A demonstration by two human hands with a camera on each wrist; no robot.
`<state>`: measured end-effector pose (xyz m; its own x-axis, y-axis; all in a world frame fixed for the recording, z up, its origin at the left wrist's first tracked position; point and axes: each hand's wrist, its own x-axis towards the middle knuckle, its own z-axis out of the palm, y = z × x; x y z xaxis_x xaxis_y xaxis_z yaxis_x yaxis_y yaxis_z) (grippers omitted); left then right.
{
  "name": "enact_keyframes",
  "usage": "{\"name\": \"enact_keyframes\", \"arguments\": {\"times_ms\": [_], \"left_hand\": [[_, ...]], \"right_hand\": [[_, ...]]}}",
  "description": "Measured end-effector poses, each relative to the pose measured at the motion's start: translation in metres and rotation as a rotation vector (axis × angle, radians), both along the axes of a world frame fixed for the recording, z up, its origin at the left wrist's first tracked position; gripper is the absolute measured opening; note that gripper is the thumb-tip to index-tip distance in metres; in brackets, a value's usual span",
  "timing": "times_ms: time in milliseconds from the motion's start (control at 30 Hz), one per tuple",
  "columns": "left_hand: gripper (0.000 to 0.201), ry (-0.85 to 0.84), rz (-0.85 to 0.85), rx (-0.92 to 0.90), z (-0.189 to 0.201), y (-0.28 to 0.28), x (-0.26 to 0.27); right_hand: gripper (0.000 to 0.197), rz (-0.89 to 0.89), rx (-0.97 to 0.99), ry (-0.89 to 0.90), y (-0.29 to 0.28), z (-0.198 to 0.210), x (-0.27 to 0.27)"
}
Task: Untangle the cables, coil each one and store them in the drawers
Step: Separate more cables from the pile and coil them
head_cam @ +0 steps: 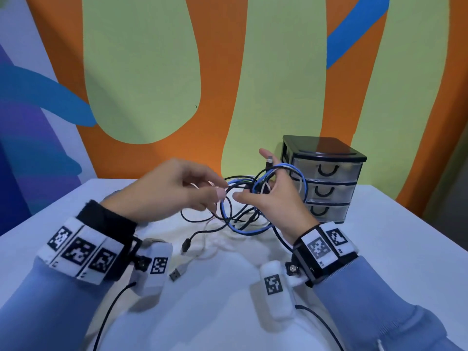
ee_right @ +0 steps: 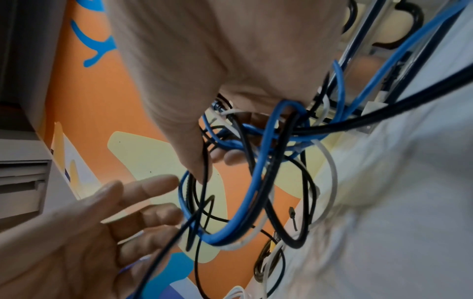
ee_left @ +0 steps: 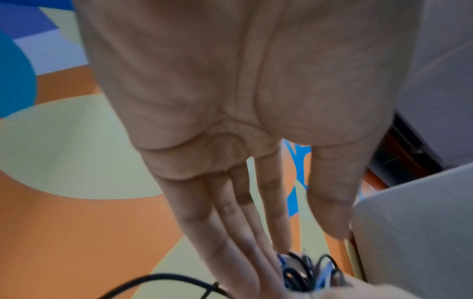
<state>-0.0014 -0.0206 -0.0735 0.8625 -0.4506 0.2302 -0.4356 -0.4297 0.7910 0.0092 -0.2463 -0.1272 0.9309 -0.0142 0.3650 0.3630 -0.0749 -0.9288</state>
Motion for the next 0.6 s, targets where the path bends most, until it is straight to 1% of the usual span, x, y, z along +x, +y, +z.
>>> {"name": "enact_keyframes", "arguments": {"times_ms": [67,100,167,233,333,367,433,500,533,600], "left_hand": [[0.008,-0.056,0.121,-0.149,0.001,0.005,0.007],[0.008,-0.122,0.194,-0.164,0.0,0.007,0.013],[0.014,-0.23,0.297,-0.082,-0.005,0.011,0.023],[0.015,-0.244,0.323,0.006,-0.009,0.016,0.029],[0.01,-0.184,0.315,0.066,-0.01,0.018,0.029],[0.012,-0.141,0.293,0.09,-0.009,0.017,0.028],[0.018,-0.014,0.213,0.086,-0.01,0.015,0.026],[0.016,0.115,0.104,0.03,-0.011,0.012,0.023],[0.02,0.146,0.068,0.026,-0.011,0.012,0.021],[0.029,0.164,0.072,0.04,-0.011,0.013,0.019]], "right_hand": [[0.096,0.017,0.005,-0.01,-0.001,0.002,-0.004],[0.095,0.031,0.008,-0.014,-0.001,0.003,-0.005],[0.095,0.052,0.012,-0.02,0.001,0.003,-0.006],[0.094,0.06,0.021,-0.033,0.002,0.004,-0.007],[0.093,0.053,0.041,-0.057,0.001,0.004,-0.006],[0.092,0.05,0.04,-0.066,0.001,0.004,-0.005],[0.091,0.051,0.027,-0.08,0.001,0.003,-0.004],[0.087,0.048,0.037,-0.083,0.001,0.003,-0.004],[0.085,0.04,0.045,-0.083,0.001,0.003,-0.003],[0.077,0.0,0.038,-0.075,0.0,0.002,0.0]]}}
